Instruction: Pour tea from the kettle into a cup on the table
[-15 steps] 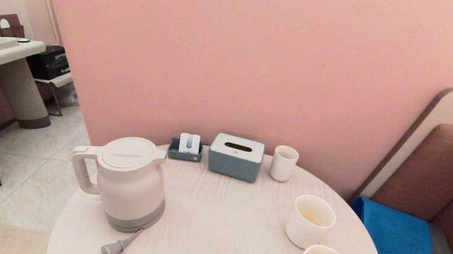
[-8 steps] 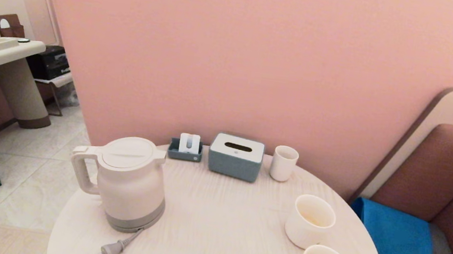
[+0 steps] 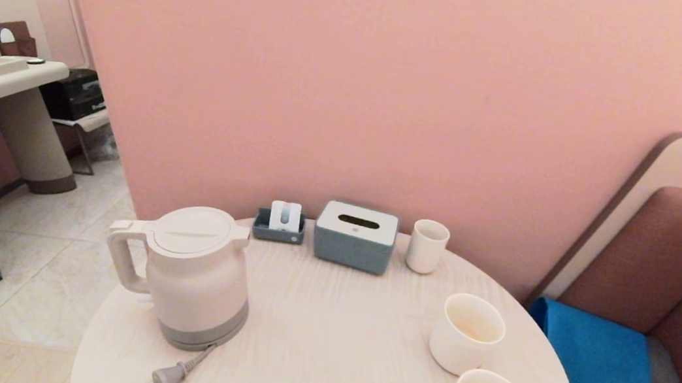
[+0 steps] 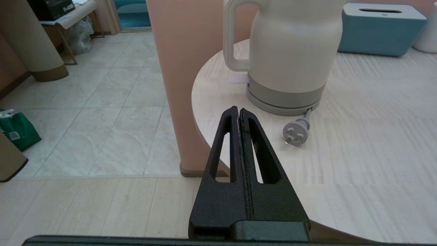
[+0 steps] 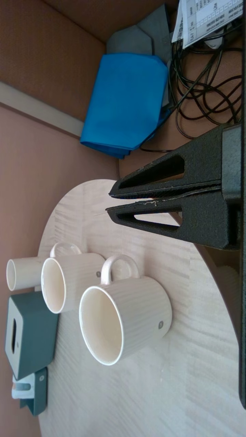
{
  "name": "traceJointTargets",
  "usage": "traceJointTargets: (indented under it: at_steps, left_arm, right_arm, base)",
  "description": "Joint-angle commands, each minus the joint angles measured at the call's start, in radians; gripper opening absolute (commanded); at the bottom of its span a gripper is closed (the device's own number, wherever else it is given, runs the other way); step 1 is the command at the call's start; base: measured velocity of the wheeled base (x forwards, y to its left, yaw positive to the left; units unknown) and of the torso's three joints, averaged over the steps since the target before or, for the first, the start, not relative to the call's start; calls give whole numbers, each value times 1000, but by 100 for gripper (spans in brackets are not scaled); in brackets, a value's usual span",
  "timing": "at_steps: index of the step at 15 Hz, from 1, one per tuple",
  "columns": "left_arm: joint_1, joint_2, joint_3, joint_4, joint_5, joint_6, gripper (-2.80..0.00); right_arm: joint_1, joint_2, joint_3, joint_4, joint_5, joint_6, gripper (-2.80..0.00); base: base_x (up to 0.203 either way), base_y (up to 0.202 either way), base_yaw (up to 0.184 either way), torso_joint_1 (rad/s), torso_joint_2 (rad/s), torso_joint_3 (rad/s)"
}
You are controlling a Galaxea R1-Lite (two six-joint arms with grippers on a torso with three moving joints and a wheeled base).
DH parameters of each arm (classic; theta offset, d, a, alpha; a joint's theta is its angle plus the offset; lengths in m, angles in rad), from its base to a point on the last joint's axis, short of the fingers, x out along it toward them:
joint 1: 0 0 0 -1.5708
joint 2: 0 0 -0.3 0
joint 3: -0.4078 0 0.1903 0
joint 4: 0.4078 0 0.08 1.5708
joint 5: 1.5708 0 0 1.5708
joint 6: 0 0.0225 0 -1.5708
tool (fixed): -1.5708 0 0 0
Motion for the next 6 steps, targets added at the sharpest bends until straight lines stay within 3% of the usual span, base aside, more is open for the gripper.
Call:
traceJointTargets:
  at_steps: [1, 6]
  left_arm:
    - [0, 1, 0, 0, 0, 0, -280]
    - [0, 1, 0, 0, 0, 0, -280]
  right_arm:
    - [0, 0, 0, 0, -1, 1, -280]
    - [0, 0, 0, 0, -1, -1, -280]
  base:
    - [0, 0, 0, 0, 0, 0]
    - [0, 0, 0, 0, 0, 0]
